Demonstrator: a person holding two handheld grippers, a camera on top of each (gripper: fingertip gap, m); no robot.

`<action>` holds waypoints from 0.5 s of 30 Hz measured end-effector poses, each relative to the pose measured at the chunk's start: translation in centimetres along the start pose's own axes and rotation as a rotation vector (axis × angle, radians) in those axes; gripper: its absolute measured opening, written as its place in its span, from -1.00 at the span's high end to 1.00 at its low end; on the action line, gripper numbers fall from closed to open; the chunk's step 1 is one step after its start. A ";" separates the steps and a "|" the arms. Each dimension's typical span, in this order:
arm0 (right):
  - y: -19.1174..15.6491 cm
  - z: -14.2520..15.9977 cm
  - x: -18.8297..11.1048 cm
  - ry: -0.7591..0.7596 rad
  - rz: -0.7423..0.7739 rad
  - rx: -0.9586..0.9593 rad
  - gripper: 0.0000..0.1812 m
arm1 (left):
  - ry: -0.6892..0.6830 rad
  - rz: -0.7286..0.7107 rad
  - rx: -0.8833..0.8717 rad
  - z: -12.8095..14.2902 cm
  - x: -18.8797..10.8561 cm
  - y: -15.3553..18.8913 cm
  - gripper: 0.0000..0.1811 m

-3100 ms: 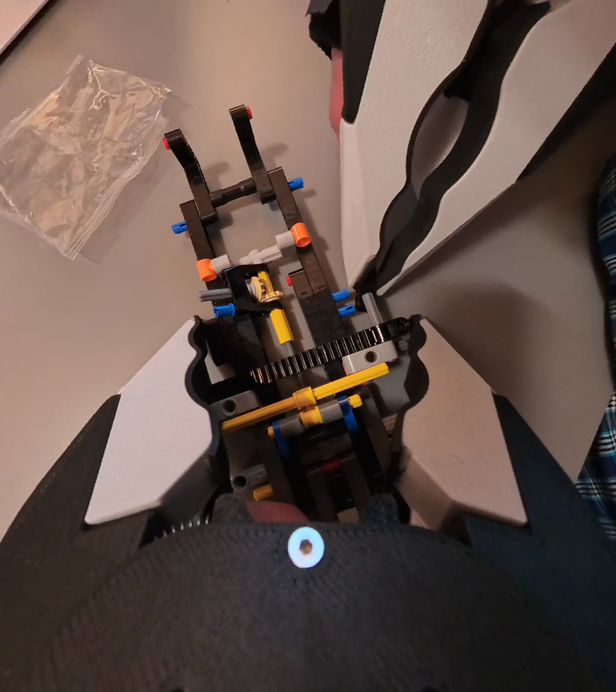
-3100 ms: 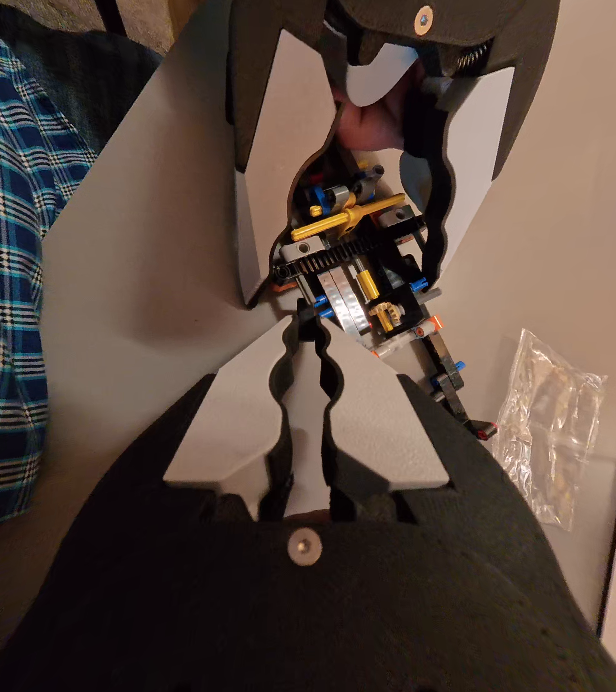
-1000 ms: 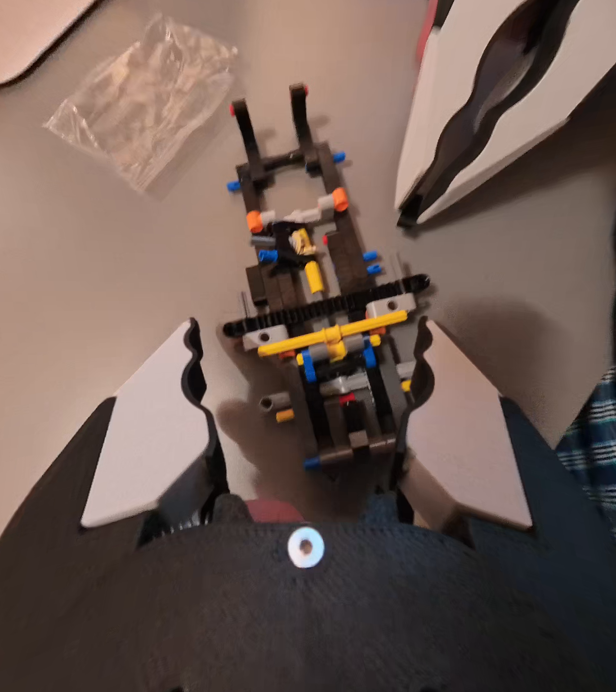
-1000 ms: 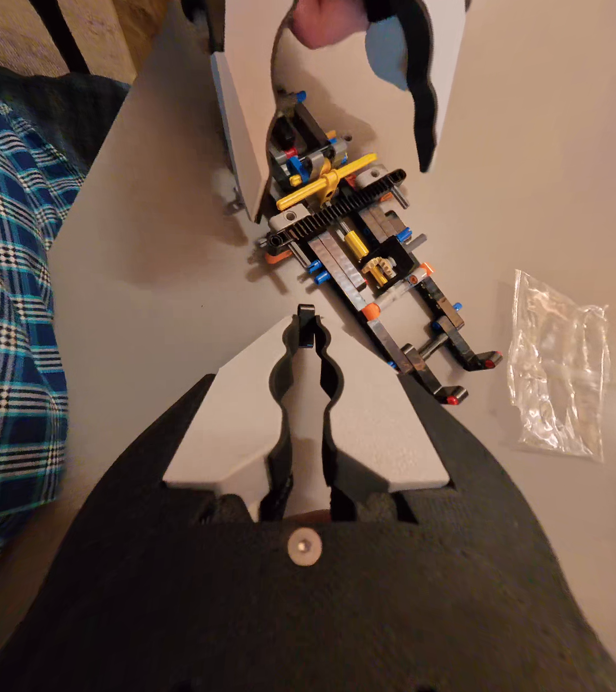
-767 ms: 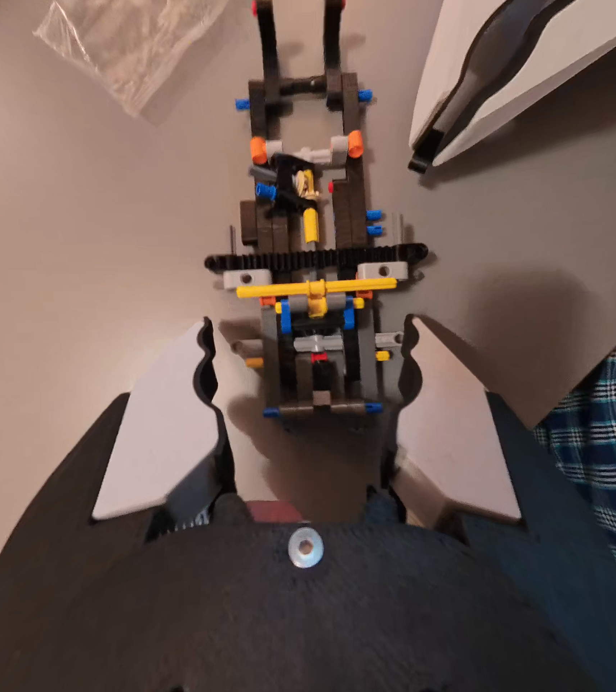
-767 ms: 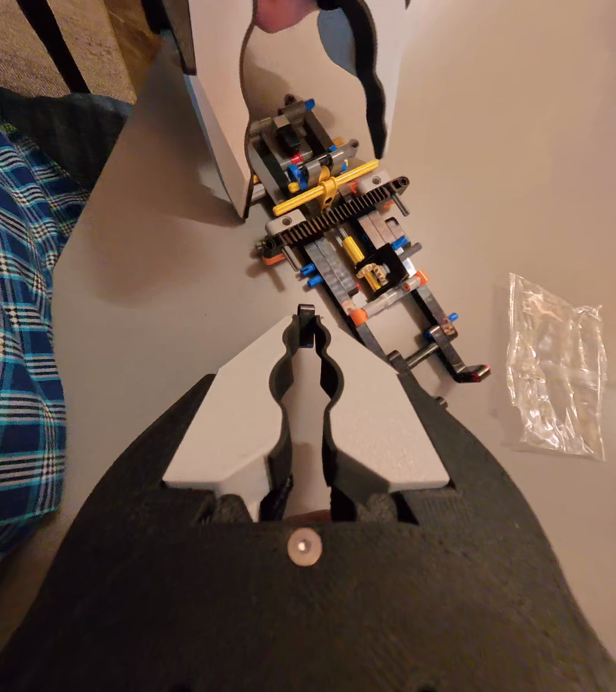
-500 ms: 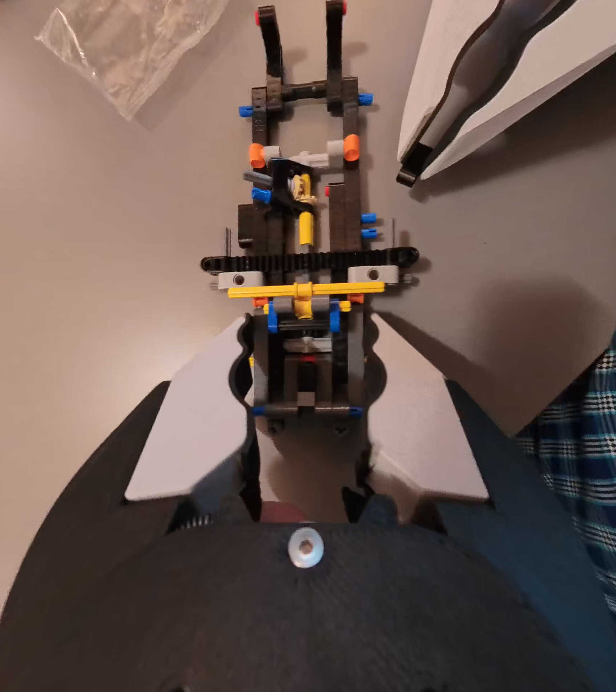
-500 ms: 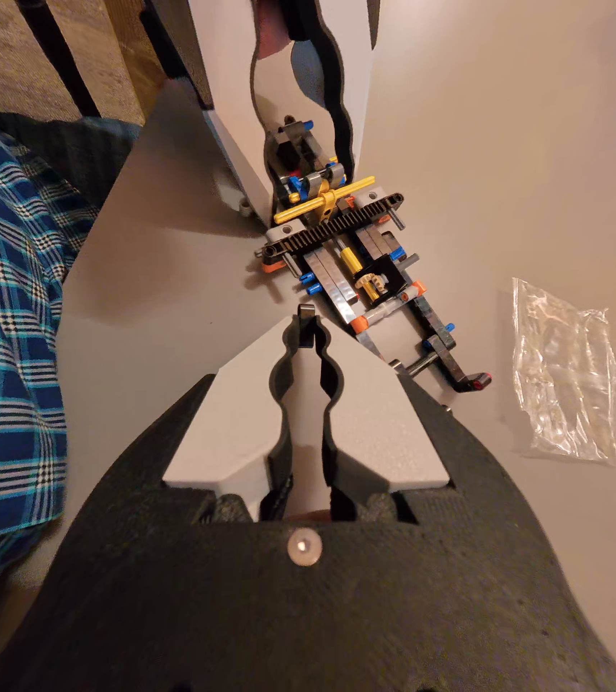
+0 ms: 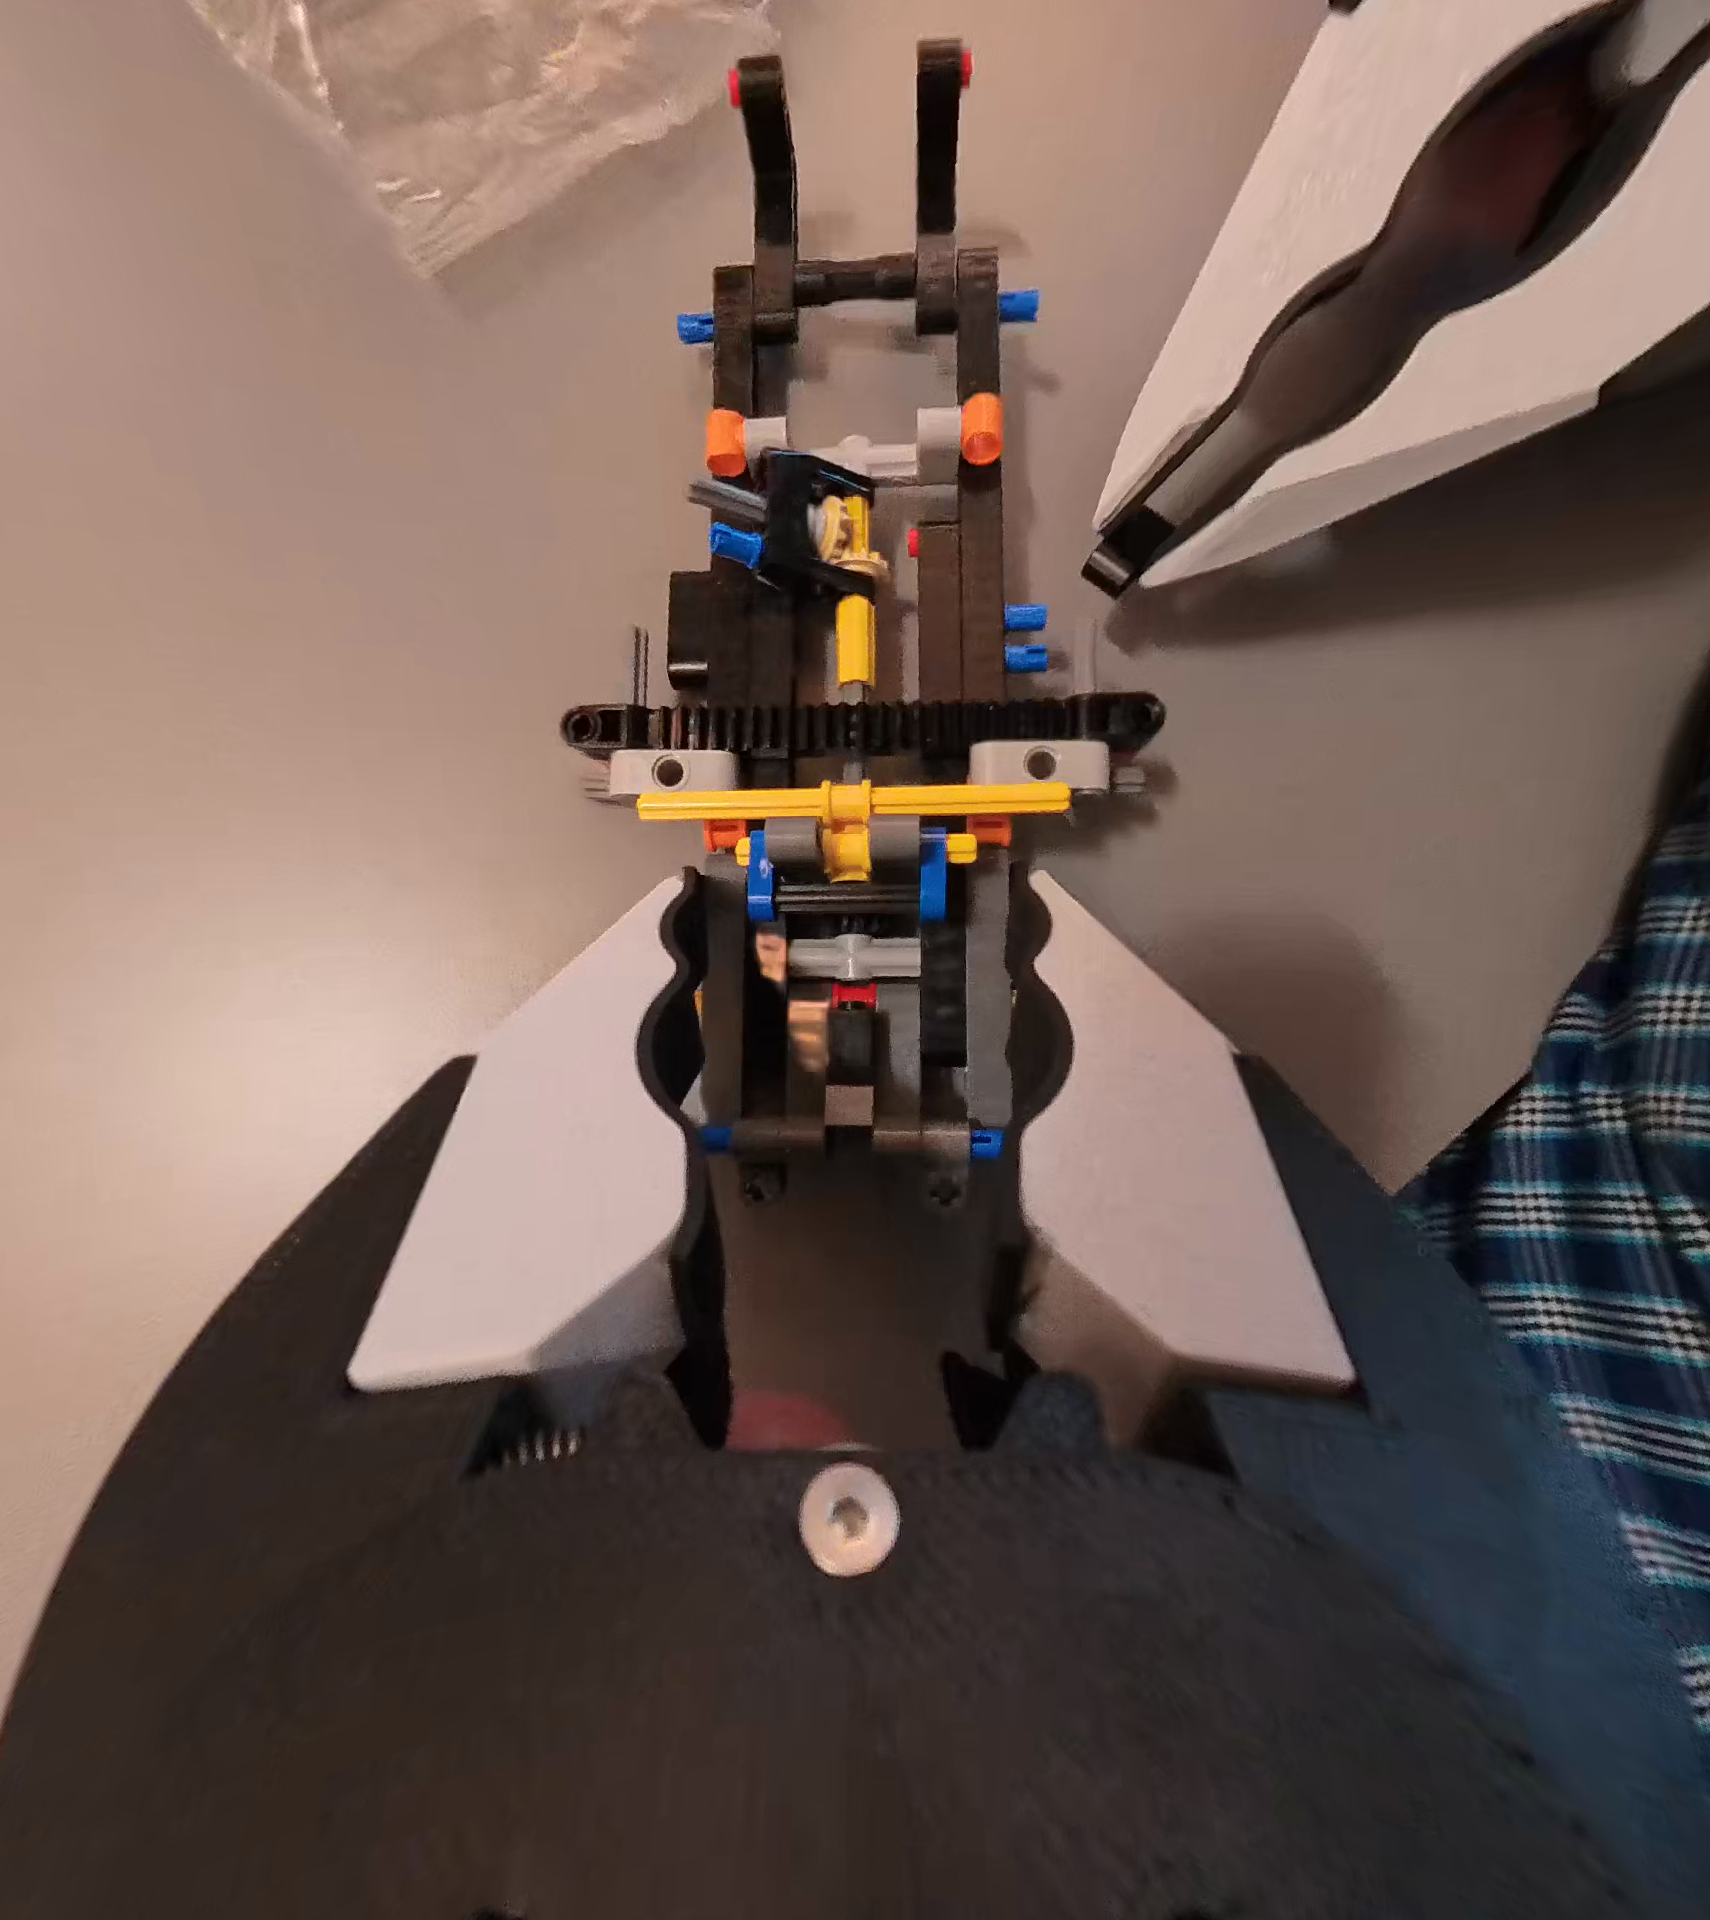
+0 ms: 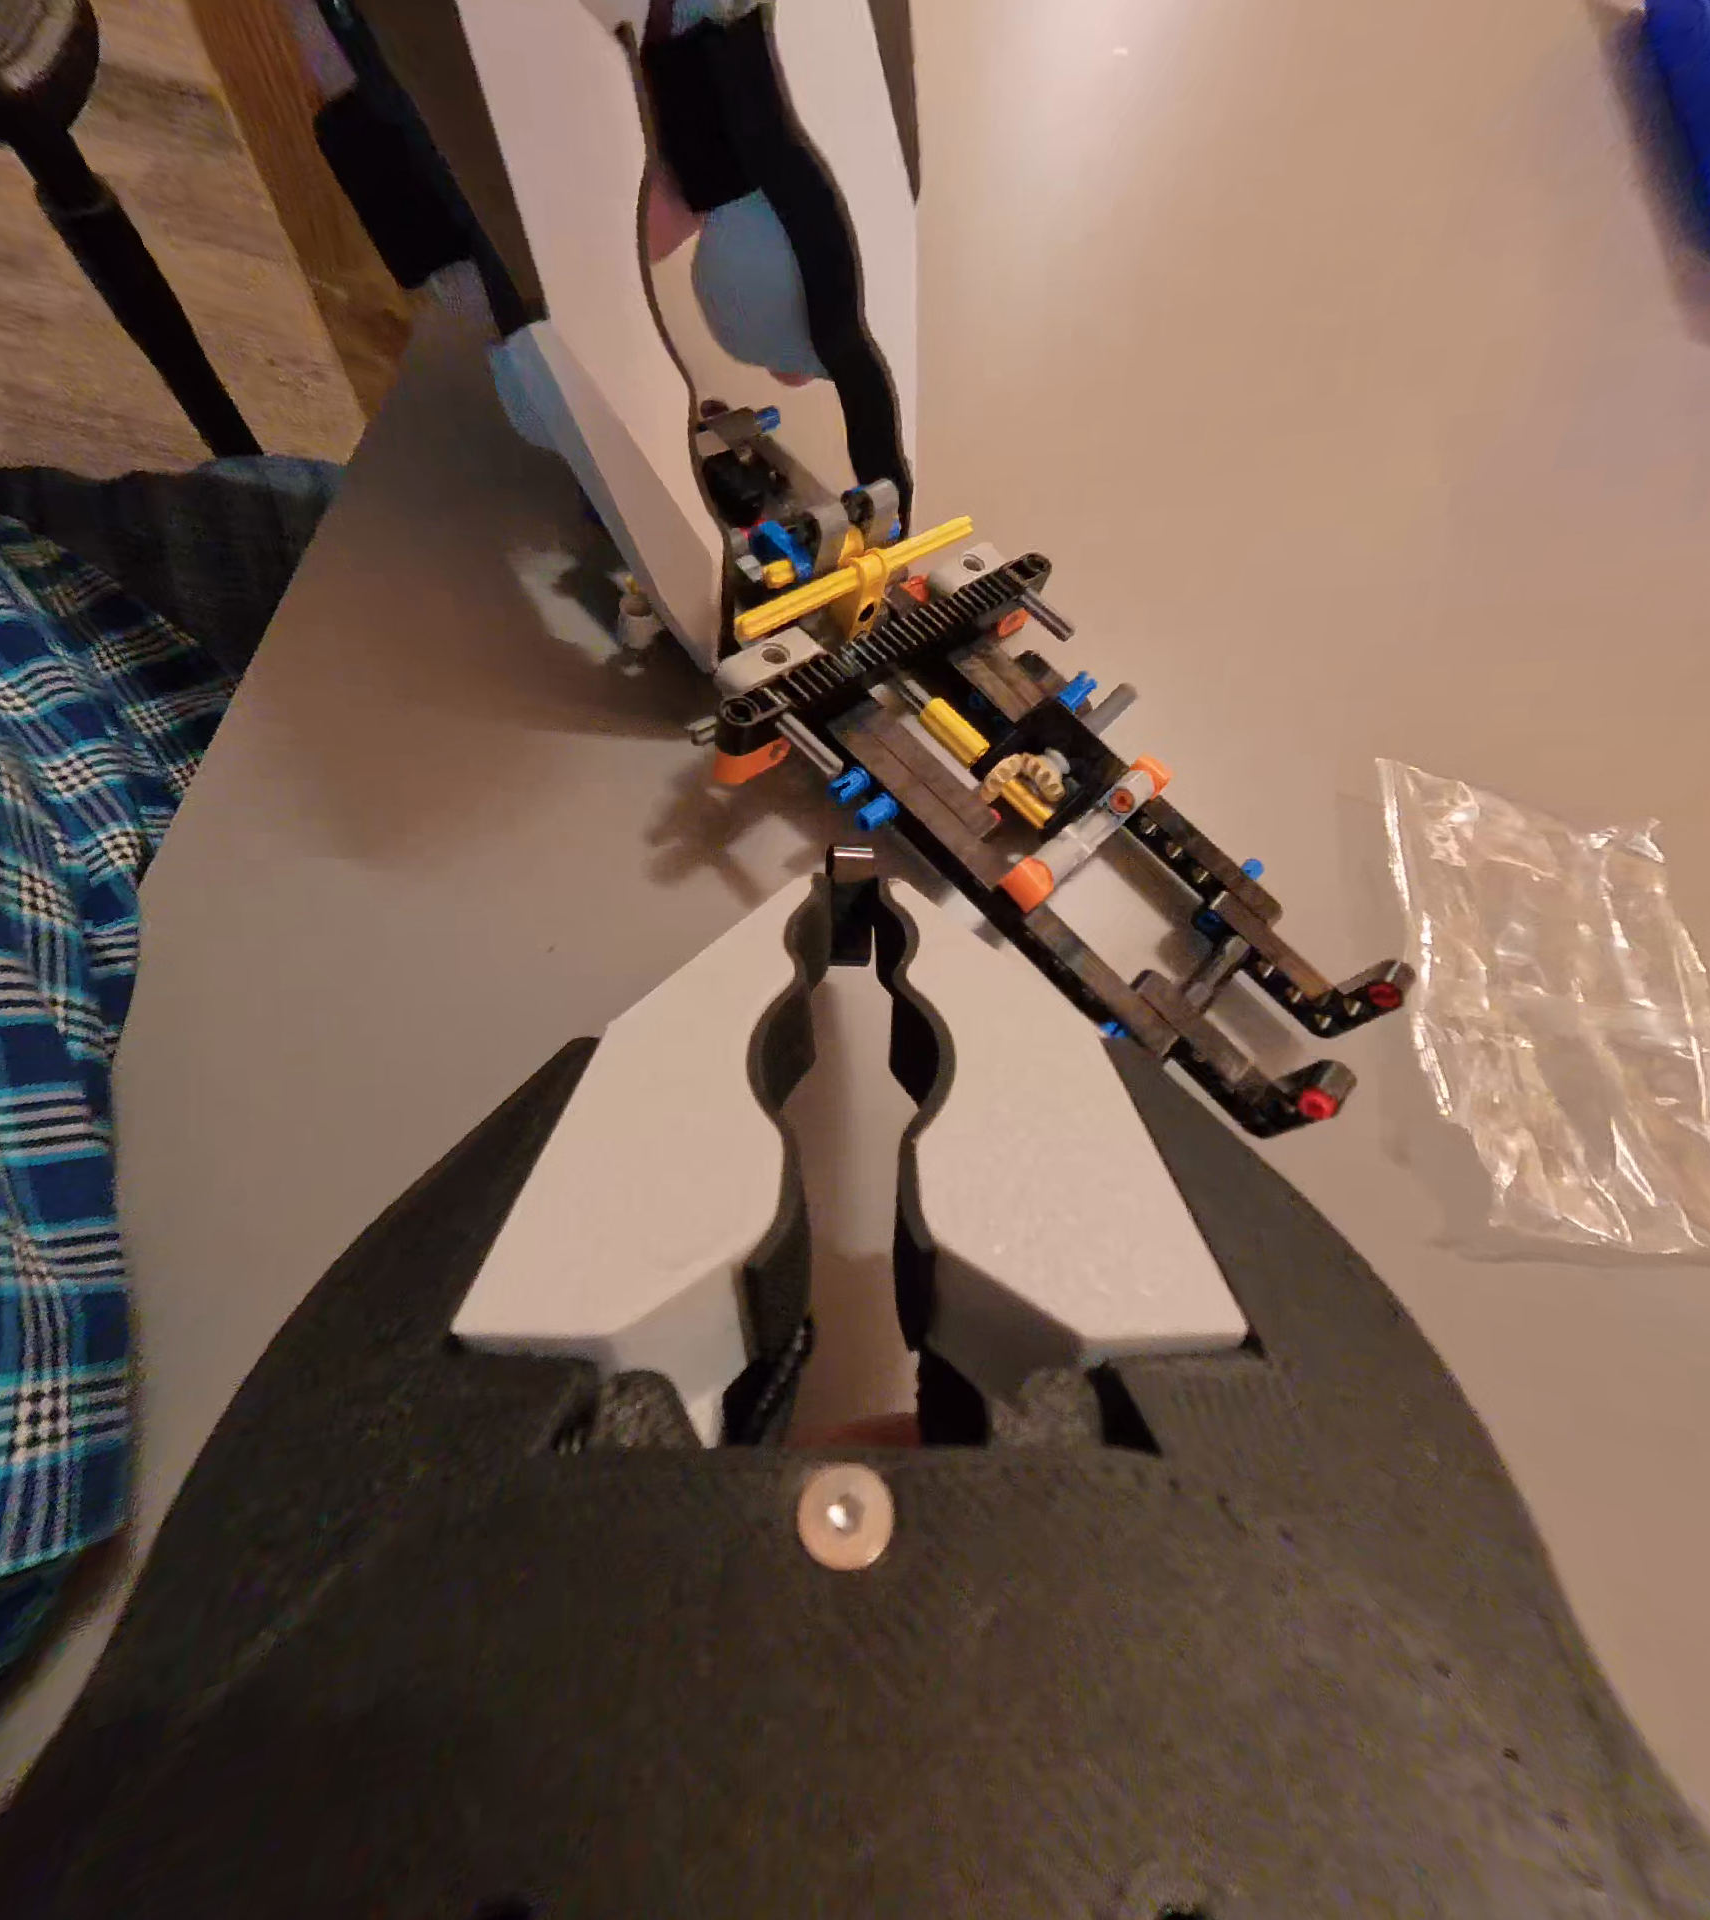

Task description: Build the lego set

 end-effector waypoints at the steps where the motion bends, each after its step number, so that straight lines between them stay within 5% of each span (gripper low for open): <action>1: 0.1 -0.1 -0.1 0.012 -0.005 0.010 0.95 | 0.010 0.010 -0.027 0.0 -0.1 -0.1 0.39; 15: 1.1 -1.9 -2.4 0.187 0.203 -0.161 0.95 | 0.193 0.350 -0.499 0.0 -0.7 -1.1 0.39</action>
Point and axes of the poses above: each gripper's, where its closed fingertips meet, x out along the fingers, z out of its underside, y = z × x across the jaws, the point moved 10 cm from there along -x, back along the fingers, and after that the axes turned 4 degrees about x, right-handed, at the moved point
